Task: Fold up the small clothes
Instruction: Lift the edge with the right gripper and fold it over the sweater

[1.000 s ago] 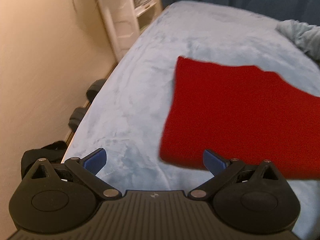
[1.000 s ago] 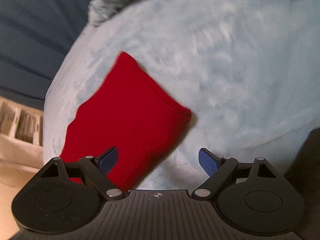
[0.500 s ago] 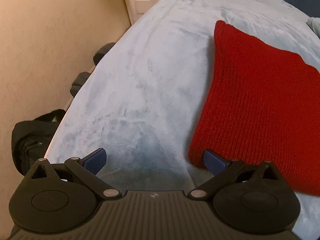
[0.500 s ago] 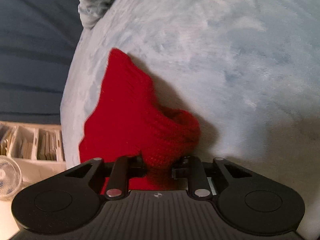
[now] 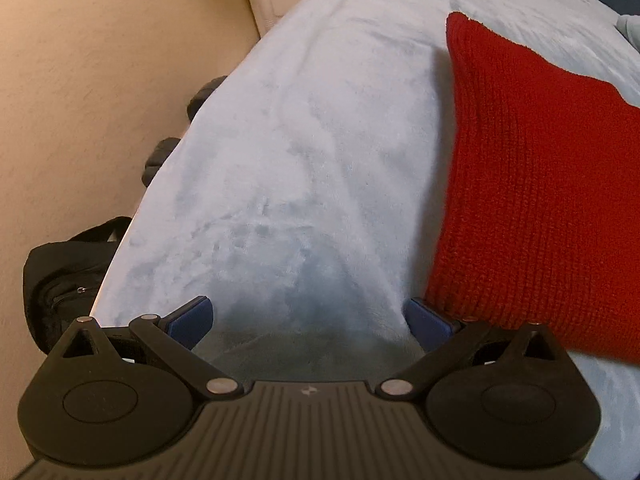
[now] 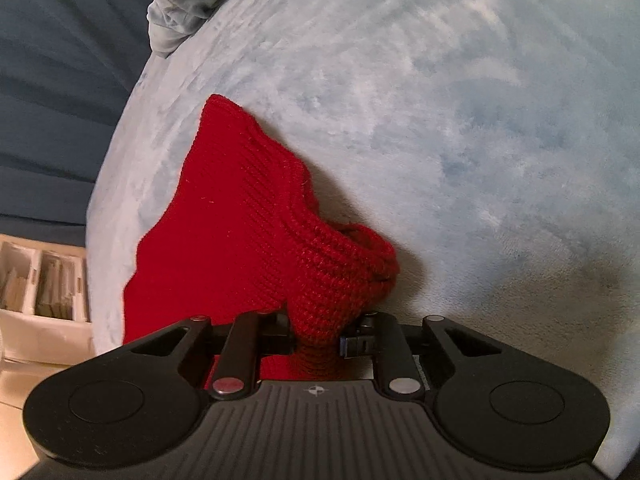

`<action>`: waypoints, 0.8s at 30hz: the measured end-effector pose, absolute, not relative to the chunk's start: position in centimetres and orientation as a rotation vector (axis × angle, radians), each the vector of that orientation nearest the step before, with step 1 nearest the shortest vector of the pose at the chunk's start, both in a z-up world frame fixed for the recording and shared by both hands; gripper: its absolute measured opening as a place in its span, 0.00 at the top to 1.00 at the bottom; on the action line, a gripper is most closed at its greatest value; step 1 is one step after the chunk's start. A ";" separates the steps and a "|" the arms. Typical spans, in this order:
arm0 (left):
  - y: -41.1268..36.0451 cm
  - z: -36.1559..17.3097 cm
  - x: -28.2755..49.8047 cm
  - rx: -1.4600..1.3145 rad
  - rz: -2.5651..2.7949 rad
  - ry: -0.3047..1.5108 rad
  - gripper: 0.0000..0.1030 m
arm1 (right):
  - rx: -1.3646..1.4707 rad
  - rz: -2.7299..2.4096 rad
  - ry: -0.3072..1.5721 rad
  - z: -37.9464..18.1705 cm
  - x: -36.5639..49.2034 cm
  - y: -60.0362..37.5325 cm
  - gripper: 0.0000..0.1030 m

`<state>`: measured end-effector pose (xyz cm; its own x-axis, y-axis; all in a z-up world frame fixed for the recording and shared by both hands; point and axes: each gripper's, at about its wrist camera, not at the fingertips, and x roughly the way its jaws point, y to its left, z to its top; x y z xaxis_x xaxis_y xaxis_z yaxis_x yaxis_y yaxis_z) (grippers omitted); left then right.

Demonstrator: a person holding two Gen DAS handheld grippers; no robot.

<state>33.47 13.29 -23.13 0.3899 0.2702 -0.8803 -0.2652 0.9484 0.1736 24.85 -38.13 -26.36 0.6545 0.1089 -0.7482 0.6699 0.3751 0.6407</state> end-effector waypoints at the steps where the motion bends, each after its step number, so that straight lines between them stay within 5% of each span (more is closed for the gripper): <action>1: 13.3 -23.3 33.5 0.000 0.338 1.115 0.00 | 1.141 -0.426 0.817 -26.3 25.1 -38.0 0.77; 8: 15.5 -24.1 33.2 -0.087 0.267 1.081 0.00 | 0.984 -0.580 0.888 -22.4 27.5 -36.3 0.84; 16: 17.7 -23.4 32.2 -0.205 0.217 1.011 0.00 | 0.053 -0.199 0.563 -8.4 34.1 -14.7 0.85; 20: 20.3 -22.4 31.3 -0.325 0.258 0.988 0.00 | -0.373 0.166 0.501 -11.9 32.6 -1.0 0.84; 24: 22.1 -22.1 30.6 -0.407 0.287 0.992 0.00 | -0.584 0.435 0.702 -20.5 30.0 5.5 0.84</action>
<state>30.65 22.11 -22.06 0.5195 0.0497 -0.8530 -0.4132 0.8884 -0.1999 30.03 5.53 -20.54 0.6872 0.1763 -0.7047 -0.5525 0.7567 -0.3494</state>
